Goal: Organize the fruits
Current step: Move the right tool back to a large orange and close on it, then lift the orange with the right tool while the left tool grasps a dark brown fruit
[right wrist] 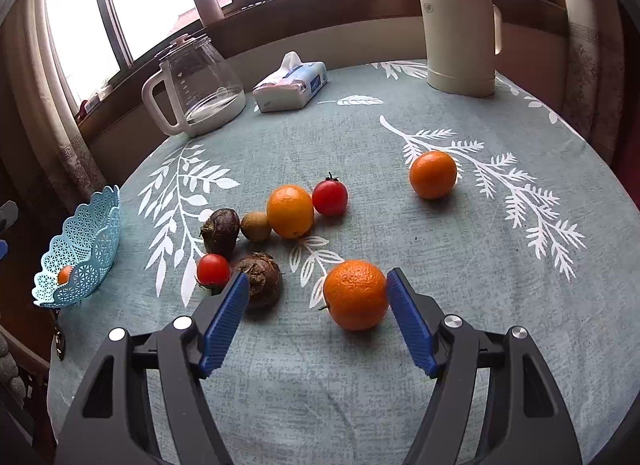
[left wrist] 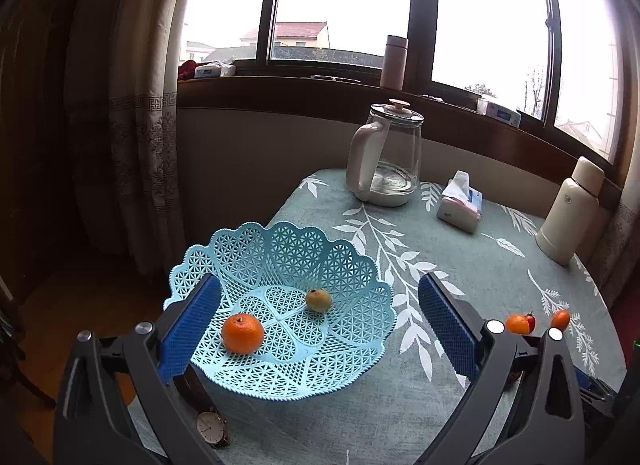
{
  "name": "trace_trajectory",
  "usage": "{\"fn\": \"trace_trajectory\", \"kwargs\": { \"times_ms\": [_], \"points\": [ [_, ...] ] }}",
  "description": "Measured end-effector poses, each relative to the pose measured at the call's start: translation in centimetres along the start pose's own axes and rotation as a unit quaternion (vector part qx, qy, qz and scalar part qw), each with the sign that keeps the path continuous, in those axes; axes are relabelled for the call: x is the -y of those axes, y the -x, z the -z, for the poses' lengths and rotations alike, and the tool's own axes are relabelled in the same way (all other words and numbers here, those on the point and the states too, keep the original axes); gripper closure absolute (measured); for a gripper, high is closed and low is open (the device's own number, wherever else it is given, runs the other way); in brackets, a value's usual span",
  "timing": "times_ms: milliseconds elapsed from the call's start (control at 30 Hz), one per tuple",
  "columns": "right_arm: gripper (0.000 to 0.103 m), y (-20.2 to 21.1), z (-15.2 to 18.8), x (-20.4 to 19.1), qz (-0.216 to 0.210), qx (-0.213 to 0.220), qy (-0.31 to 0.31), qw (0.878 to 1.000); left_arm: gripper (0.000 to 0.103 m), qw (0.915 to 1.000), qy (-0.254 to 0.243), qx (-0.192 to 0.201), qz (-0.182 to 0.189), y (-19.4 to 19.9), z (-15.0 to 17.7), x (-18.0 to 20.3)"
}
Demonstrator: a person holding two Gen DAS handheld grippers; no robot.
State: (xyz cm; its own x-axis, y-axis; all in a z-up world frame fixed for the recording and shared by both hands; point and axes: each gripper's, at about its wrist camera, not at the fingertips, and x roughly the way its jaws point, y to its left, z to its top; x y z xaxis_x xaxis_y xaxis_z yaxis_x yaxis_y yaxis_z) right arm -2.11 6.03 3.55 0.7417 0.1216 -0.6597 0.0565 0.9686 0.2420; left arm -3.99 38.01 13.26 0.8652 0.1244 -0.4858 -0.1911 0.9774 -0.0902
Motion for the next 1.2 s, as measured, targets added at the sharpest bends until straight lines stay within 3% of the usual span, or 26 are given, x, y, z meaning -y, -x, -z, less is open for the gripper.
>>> {"fn": "trace_trajectory", "kwargs": {
  "times_ms": [267,433,567,833,1200],
  "points": [
    [0.033,-1.3,-0.5,0.9,0.024,-0.022,-0.001,0.999,0.003,1.0000,-0.003,-0.005,0.000,-0.3,0.1,0.4],
    [0.055,-2.3,-0.9,1.7,0.041,-0.037,-0.002,0.998,0.003,0.9999,-0.009,-0.009,0.001,-0.6,0.4,0.8],
    [0.062,-3.1,-0.9,2.5,0.041,-0.053,-0.008,0.998,0.003,0.9998,-0.016,-0.013,0.002,-0.9,0.7,1.2],
    [0.063,-3.0,-1.1,2.9,0.035,-0.049,-0.005,0.998,0.003,0.9991,-0.033,-0.024,0.008,-1.7,1.6,2.6],
    [0.063,-1.0,-1.8,6.1,0.028,-0.014,-0.034,0.999,0.003,0.9937,-0.065,-0.067,0.062,-2.7,4.0,7.5]
  ]
}}
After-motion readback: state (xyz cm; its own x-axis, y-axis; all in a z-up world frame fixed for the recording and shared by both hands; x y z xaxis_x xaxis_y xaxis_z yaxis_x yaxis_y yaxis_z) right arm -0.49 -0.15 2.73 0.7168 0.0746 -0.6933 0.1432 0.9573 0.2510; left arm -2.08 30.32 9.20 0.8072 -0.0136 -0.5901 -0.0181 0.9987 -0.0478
